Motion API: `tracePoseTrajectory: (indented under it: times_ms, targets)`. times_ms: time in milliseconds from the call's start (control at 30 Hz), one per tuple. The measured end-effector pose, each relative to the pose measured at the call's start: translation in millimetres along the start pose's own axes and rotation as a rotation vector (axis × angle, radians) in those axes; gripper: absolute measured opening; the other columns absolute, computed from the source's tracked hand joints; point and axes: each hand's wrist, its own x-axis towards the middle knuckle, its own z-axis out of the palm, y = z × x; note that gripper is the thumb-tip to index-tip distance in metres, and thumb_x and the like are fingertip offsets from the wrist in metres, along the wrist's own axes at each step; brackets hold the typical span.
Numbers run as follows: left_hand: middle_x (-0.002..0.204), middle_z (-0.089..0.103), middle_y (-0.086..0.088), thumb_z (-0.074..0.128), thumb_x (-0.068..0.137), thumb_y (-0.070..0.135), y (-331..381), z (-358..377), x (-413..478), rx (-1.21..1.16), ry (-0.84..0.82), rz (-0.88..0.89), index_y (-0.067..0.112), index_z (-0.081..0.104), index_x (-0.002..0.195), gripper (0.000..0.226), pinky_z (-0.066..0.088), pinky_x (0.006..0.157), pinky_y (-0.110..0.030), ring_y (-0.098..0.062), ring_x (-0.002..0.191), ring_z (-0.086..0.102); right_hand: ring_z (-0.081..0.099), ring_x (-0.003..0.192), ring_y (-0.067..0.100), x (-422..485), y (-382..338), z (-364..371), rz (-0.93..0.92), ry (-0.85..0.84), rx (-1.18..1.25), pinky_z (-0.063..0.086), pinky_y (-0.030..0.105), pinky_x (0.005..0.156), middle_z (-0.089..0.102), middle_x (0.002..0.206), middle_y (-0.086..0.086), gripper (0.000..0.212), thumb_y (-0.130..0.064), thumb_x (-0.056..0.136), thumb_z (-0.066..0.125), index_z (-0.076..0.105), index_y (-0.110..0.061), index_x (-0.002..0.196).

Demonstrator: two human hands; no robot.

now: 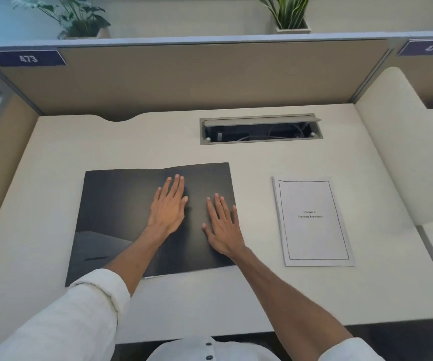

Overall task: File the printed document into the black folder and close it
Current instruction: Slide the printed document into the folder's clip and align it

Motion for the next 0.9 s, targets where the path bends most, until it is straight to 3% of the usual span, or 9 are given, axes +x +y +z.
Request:
tracePoseTrajectory:
  times_ms: [533, 633, 733, 800, 900]
  targets:
    - [0.188, -0.003, -0.004, 0.031, 0.121, 0.033, 225.6, 39.1, 2.0, -0.073, -0.099, 0.214, 0.012, 0.002, 0.179, 0.068, 0.009, 0.145, -0.04, -0.023, 0.176, -0.002, -0.01, 0.174, 0.02, -82.8, 192.4, -71.9, 0.309, 0.17, -0.006, -0.003, 0.054, 0.14, -0.019, 0.184, 0.002, 0.068, -0.036, 0.119, 0.028, -0.006, -0.023, 0.177]
    - [0.187, 0.009, -0.004, 0.037, 0.12, 0.031, 252.1, 42.4, 0.6, -0.123, -0.131, 0.187, 0.01, 0.01, 0.178, 0.067, 0.026, 0.14, -0.043, -0.027, 0.175, 0.012, -0.008, 0.174, 0.02, -92.9, 219.2, -81.0, 0.379, 0.18, 0.043, -0.002, 0.054, 0.14, -0.017, 0.184, 0.003, 0.069, -0.034, 0.119, 0.031, -0.004, -0.021, 0.177]
    - [0.176, 0.031, -0.008, 0.042, 0.118, 0.03, 272.9, 44.1, 0.8, -0.136, -0.135, 0.16, 0.011, 0.024, 0.175, 0.062, 0.053, 0.117, -0.052, -0.032, 0.16, 0.036, -0.004, 0.174, 0.021, -99.9, 240.8, -87.8, 0.452, 0.192, 0.091, 0.002, 0.053, 0.14, -0.015, 0.185, 0.006, 0.073, -0.032, 0.117, 0.038, -0.001, -0.018, 0.177]
    - [0.161, 0.042, -0.013, 0.043, 0.117, 0.03, 282.9, 45.5, 3.7, -0.133, -0.156, 0.143, 0.009, 0.03, 0.17, 0.059, 0.057, 0.105, -0.055, -0.036, 0.145, 0.05, 0.001, 0.174, 0.023, -104.1, 254.3, -91.4, 0.488, 0.21, 0.114, 0.007, 0.053, 0.14, -0.012, 0.185, 0.008, 0.076, -0.027, 0.114, 0.044, 0.003, -0.015, 0.177]
    - [0.146, 0.049, -0.017, 0.044, 0.116, 0.029, 294.5, 49.3, 7.6, -0.142, -0.189, 0.104, 0.001, 0.04, 0.161, 0.053, 0.057, 0.102, -0.054, -0.041, 0.13, 0.059, 0.018, 0.171, 0.026, -108.0, 269.1, -94.5, 0.574, 0.261, 0.177, 0.023, 0.05, 0.136, 0.005, 0.185, 0.009, 0.076, -0.023, 0.111, 0.051, 0.014, -0.011, 0.176]
